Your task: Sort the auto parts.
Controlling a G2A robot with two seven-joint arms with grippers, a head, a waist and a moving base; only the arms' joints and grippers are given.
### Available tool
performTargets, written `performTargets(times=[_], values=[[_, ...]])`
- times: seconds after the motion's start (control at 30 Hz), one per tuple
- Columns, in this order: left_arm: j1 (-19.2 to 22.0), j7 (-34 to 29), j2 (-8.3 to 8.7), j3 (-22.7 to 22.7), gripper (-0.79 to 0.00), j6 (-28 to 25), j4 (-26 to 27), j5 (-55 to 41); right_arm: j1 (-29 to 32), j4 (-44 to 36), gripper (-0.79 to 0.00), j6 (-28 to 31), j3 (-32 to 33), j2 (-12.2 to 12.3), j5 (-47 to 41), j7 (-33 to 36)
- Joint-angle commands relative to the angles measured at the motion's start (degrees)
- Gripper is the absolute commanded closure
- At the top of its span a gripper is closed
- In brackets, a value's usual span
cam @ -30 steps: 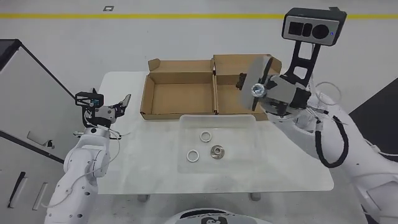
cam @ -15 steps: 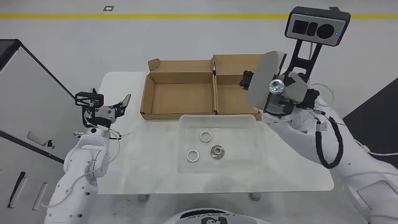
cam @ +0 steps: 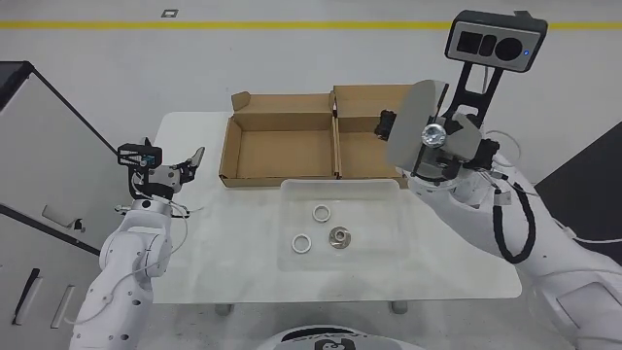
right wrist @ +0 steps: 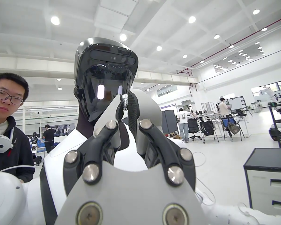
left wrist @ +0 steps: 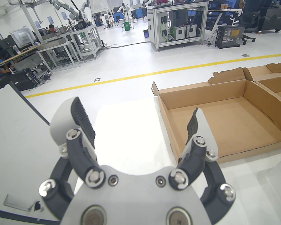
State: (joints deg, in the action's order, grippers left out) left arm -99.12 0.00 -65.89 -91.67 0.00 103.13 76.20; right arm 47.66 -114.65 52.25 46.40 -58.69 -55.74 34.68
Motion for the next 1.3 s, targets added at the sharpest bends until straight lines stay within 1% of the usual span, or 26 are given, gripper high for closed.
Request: performTargets(times=[0.0,0.23,0.37,0.53,0.73,0.87,0.97,1.1,1.27], values=[[0.0,0.0,0.0,0.0,-0.785,0.0,0.0,0.0,0.0,0.0,0.0,0.0,0.0,0.0,0.0,0.0],[0.0,0.0,0.0,0.0,-0.785,0.0,0.0,0.0,0.0,0.0,0.0,0.0,0.0,0.0,0.0,0.0],[0.0,0.0,0.0,0.0,-0.785,0.0,0.0,0.0,2.05,0.93,0.0,-2.37,1.92,0.14,1.99,-0.84],[0.0,0.0,0.0,0.0,-0.785,0.0,0.0,0.0,7.57,2.15,0.0,-4.0,7.41,1.17,1.52,2.36],[0.0,0.0,0.0,0.0,-0.785,0.0,0.0,0.0,14.42,4.37,0.0,-6.84,15.72,2.71,0.0,8.11],[0.0,0.0,0.0,0.0,-0.785,0.0,0.0,0.0,16.94,7.58,0.0,-10.08,21.52,3.61,0.49,12.23],[0.0,0.0,0.0,0.0,-0.785,0.0,0.0,0.0,16.71,10.83,0.0,-13.78,25.21,4.11,1.35,16.06],[0.0,0.0,0.0,0.0,-0.785,0.0,0.0,0.0,14.1,15.83,0.0,-17.44,27.23,4.33,2.77,20.86],[0.0,0.0,0.0,0.0,-0.785,0.0,0.0,0.0,7.95,23.18,0.0,-19.46,25.93,3.7,3.25,25.46]])
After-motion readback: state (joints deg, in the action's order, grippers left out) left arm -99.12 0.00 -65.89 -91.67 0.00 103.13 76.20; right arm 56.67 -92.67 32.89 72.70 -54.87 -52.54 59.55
